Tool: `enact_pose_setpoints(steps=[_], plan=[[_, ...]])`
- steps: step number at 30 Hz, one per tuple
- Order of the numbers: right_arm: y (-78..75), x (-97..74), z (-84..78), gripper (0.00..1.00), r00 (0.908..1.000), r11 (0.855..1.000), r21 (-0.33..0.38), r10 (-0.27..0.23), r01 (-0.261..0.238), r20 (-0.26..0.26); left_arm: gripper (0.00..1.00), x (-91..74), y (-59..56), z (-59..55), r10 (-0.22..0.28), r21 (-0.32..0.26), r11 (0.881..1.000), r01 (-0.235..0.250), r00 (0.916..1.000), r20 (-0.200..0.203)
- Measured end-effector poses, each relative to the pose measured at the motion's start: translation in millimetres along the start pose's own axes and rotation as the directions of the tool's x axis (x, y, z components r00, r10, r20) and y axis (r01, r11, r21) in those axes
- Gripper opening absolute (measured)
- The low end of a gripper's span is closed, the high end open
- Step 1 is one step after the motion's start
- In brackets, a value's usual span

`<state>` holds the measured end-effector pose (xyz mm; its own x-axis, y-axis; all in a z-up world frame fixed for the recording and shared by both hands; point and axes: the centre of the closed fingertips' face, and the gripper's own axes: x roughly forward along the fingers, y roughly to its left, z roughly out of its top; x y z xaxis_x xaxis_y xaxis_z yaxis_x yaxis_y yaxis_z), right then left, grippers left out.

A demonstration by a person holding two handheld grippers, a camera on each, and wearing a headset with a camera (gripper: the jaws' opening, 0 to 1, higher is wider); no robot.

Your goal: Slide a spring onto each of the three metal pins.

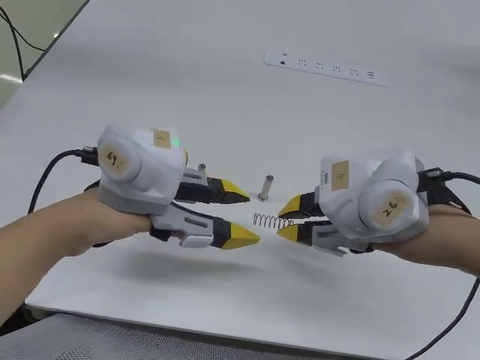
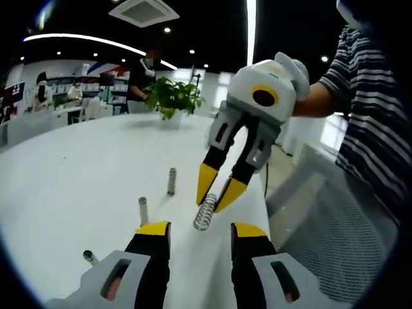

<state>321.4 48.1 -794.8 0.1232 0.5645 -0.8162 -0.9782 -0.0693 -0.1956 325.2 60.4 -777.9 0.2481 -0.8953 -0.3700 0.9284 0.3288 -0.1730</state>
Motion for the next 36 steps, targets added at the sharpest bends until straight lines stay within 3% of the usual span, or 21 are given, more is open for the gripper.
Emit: enact_pose_setpoints(steps=[11, 17, 36], plan=[[-0.3, -2.9, 1.9, 0.07, 1.0000, 1.000, -0.019, 0.004, -0.004, 0.006, 0.14, 14.4, -7.6, 4.1, -0.039, 0.029, 0.999, 0.039, 0.9993, -0.002], [1.8, -4.8, 2.8, 0.07, 0.9999, 1.000, -0.020, 0.011, -0.011, 0.012, 0.05, 15.0, -4.0, 4.6, -0.023, 0.040, 0.999, 0.023, 0.9997, -0.002], [9.4, -8.2, -1.2, 0.08, 0.9989, 0.999, -0.019, 0.038, -0.038, 0.027, 0.02, 14.2, -14.1, 1.3, -0.086, 0.064, 0.994, 0.087, 0.9962, -0.014]])
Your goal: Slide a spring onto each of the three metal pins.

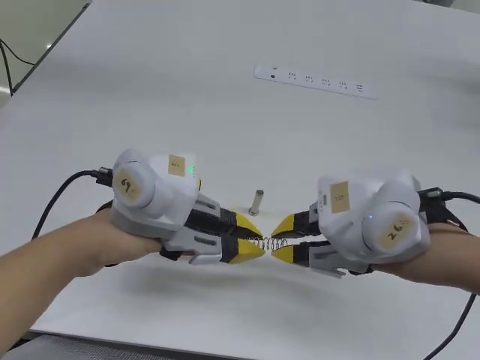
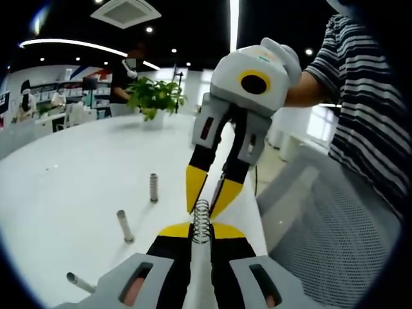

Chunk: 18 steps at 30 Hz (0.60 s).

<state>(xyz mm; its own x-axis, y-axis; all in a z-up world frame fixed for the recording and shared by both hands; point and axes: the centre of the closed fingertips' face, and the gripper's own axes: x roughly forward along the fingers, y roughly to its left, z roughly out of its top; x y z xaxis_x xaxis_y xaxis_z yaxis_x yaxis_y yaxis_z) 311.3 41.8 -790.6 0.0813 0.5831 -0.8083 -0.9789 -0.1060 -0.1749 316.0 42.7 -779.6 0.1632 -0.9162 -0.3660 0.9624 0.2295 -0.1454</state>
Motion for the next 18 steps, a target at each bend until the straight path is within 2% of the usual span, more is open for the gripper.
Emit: enact_pose_setpoints(steps=[4, 12, 18], plan=[[-2.5, -1.8, -8.6, 0.14, 1.0000, 1.000, 0.014, -0.008, 0.008, -0.006, 0.02, -1.2, -3.0, -2.0, -0.008, -0.002, 1.000, 0.008, 0.9999, -0.006], [5.7, 1.8, -7.8, 0.08, 0.9996, 1.000, 0.002, 0.028, -0.028, -0.005, 0.02, -1.1, -4.5, -4.4, -0.014, -0.001, 1.000, 0.014, 0.9997, -0.019], [6.7, 3.0, -8.2, 0.07, 0.9995, 0.999, -0.017, 0.027, -0.027, -0.018, 0.02, -0.8, -4.8, -6.2, -0.015, -0.004, 1.000, 0.015, 0.9996, -0.026]])
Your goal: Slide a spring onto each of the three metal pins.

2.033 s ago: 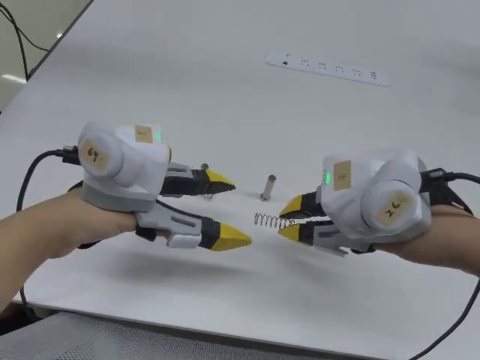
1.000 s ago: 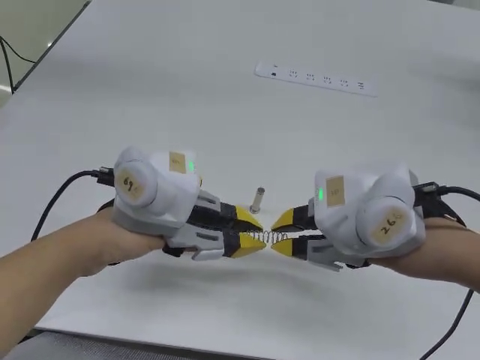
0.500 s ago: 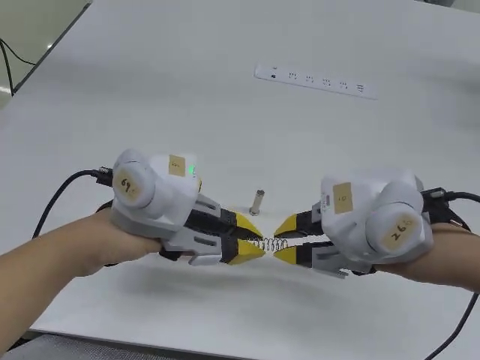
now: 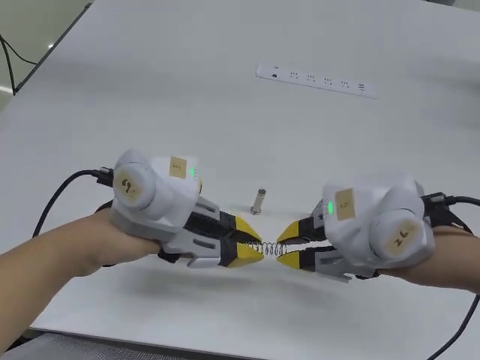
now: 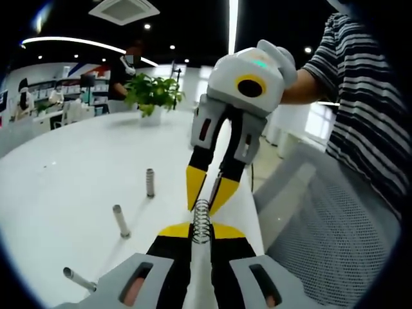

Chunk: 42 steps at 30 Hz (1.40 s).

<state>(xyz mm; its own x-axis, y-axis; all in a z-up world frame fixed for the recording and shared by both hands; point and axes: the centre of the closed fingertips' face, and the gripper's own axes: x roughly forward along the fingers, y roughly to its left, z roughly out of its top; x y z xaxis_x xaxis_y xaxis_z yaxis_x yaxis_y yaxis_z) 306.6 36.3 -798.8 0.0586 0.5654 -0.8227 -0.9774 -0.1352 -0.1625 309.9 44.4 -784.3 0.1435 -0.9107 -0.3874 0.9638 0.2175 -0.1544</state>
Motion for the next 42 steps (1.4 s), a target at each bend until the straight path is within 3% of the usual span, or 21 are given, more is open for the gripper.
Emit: enact_pose_setpoints(steps=[9, 16, 26, 34, 42], plan=[[-4.4, -11.4, 8.3, 0.06, 0.9996, 1.000, 0.000, -0.015, 0.015, 0.025, 0.02, -0.6, 2.8, 0.1, 0.016, -0.001, 1.000, -0.016, 0.9998, 0.009], [-7.8, -20.7, 25.2, 0.06, 0.9974, 1.000, -0.015, -0.023, 0.024, 0.068, 0.02, 0.7, 4.0, -1.0, 0.026, 0.009, 1.000, -0.026, 0.9997, 0.004], [-8.3, -23.9, 42.3, 0.07, 0.9958, 0.998, -0.057, -0.028, 0.033, 0.087, 0.02, 0.1, 5.2, -0.3, 0.039, 0.023, 0.999, -0.039, 0.9992, 0.005], [-7.9, -25.8, 48.6, 0.07, 0.9942, 0.998, -0.056, -0.025, 0.031, 0.104, 0.02, 0.9, 3.2, 0.7, 0.042, 0.035, 0.998, -0.043, 0.9991, 0.006], [-9.0, -23.4, 62.0, 0.07, 0.9878, 0.999, -0.036, -0.026, 0.031, 0.154, 0.02, 2.9, -0.3, 2.9, 0.038, 0.047, 0.998, -0.039, 0.9992, 0.009]])
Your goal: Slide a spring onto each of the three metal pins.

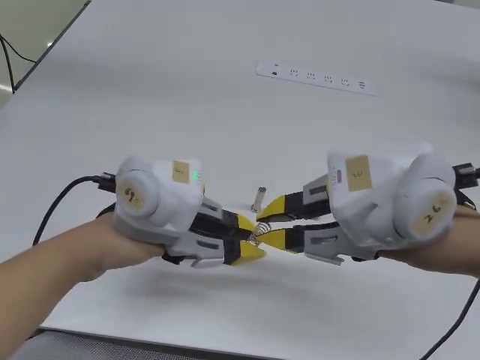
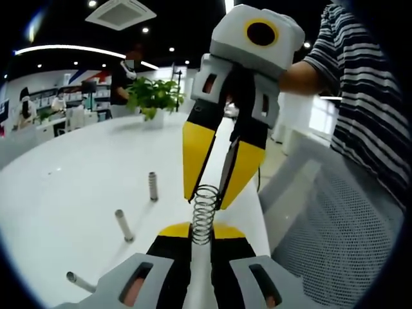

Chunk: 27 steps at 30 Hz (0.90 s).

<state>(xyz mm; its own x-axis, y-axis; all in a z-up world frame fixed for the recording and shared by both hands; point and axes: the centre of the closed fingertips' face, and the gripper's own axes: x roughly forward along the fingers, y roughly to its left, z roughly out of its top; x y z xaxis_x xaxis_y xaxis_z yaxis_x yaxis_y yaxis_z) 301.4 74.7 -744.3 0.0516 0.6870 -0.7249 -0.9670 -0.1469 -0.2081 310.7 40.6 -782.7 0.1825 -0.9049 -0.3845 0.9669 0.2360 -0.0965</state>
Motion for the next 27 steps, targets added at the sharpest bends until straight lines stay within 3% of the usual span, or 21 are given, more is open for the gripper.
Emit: enact_pose_setpoints(steps=[16, 27], plan=[[1.2, 7.5, 6.0, 0.07, 0.9999, 0.998, -0.060, -0.014, 0.014, 0.008, 0.03, -2.5, 0.2, -1.2, 0.007, 0.000, 1.000, -0.007, 0.9999, -0.007], [2.5, 8.2, 2.1, 0.07, 0.9998, 0.999, -0.042, -0.019, 0.019, 0.009, 0.04, -1.0, 0.3, -4.7, 0.006, -0.068, 0.998, -0.007, 0.9999, -0.010]])
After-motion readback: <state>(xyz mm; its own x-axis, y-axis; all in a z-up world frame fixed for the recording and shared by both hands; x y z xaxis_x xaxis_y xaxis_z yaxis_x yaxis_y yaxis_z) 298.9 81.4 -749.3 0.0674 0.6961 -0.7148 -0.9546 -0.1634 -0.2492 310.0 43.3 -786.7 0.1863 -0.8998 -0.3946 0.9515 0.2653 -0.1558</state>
